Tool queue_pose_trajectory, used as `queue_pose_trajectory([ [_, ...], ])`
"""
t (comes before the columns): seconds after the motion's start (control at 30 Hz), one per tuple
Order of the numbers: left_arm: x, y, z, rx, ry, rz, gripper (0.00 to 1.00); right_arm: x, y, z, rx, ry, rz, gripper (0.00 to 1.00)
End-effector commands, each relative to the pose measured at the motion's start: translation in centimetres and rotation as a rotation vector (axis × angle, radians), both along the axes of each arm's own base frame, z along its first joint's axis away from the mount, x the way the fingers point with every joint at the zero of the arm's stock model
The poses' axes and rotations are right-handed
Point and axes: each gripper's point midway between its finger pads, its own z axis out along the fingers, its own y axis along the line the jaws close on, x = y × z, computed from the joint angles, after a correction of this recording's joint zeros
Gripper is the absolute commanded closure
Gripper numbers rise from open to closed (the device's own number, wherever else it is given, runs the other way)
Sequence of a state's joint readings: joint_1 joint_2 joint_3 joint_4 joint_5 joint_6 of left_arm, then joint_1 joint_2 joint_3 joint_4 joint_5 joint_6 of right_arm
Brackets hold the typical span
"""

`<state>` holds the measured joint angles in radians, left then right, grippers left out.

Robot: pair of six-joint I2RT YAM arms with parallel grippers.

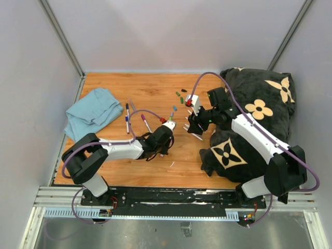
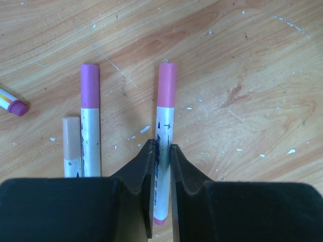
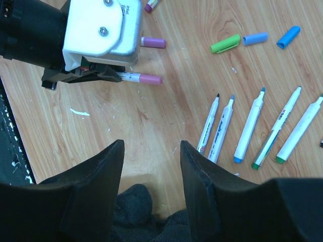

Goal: Open the pen caps
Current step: Pick up the pen from the center of the board.

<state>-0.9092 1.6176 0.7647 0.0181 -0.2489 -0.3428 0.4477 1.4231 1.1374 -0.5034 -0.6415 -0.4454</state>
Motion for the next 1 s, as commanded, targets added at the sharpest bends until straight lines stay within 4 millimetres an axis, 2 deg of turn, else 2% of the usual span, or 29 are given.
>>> queue_pose_trajectory([
  [0.0,0.8,-0.9,2.5,-0.120,-0.063,0.027,1.00,-1.0,-0.1,0.7,0.044,0.034,0.007,0.50],
  [0.3,1.3,-1.5,6.7,-0.330,-0.164,0.079,1.00,-1.9,0.8,1.3,0.115,0.088,0.031,0.50],
  [0.37,1.4,-1.5,8.2,-0.410,-0.192,0.100,1.00,-2.1,1.0,1.7,0.139,0.093,0.034,0.50],
  [0.63,0.3,-0.5,13.7,-0.757,-0.304,0.140,1.00,-2.7,0.9,4.8,0.262,0.047,0.031,0.44],
  [0.97,-1.2,0.6,18.5,-1.097,-0.397,0.132,1.00,-3.7,1.6,5.5,0.339,0.100,0.062,0.40],
])
